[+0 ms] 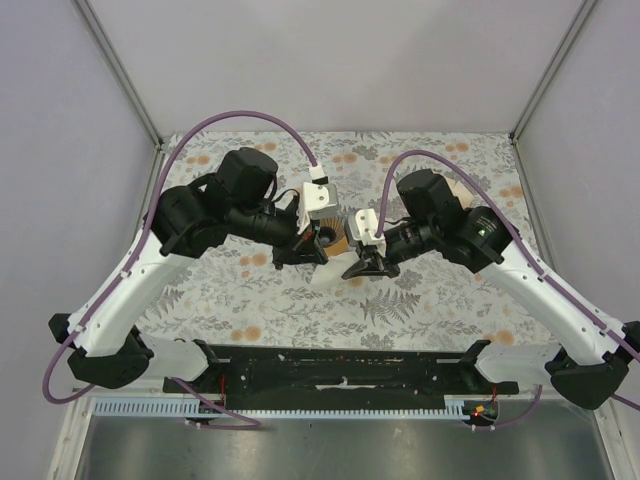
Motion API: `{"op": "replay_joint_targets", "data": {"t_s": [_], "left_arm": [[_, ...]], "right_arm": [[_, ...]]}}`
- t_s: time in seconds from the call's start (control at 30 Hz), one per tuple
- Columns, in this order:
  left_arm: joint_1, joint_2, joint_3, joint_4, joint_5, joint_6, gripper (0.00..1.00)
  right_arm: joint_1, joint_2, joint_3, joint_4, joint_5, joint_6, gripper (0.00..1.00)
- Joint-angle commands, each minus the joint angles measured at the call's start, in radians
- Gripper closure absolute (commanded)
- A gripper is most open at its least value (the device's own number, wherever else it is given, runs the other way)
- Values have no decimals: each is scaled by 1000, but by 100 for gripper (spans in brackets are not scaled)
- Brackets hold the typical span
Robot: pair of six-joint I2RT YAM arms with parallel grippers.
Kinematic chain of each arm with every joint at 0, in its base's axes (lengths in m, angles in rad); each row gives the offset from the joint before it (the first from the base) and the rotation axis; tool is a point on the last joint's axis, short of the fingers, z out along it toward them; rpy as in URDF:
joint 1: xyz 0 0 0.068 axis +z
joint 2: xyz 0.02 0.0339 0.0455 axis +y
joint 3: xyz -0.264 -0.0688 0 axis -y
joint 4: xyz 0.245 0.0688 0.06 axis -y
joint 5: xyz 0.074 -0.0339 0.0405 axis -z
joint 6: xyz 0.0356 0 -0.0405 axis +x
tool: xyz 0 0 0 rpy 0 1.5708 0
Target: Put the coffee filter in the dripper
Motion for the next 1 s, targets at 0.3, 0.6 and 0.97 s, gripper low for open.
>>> {"op": "replay_joint_targets", "data": {"t_s": [0.3,0.6,0.97], "left_arm": [[3,3,61,22,-50,-4,94],[1,9,50,25,5,-13,91],[1,21,54,35,-4,-17,91]], "right_arm": [[5,-33,-5,37,1,7,100],[5,-31,-6,35,5,8,100],[5,-33,-8,40,-2,8,100]]}}
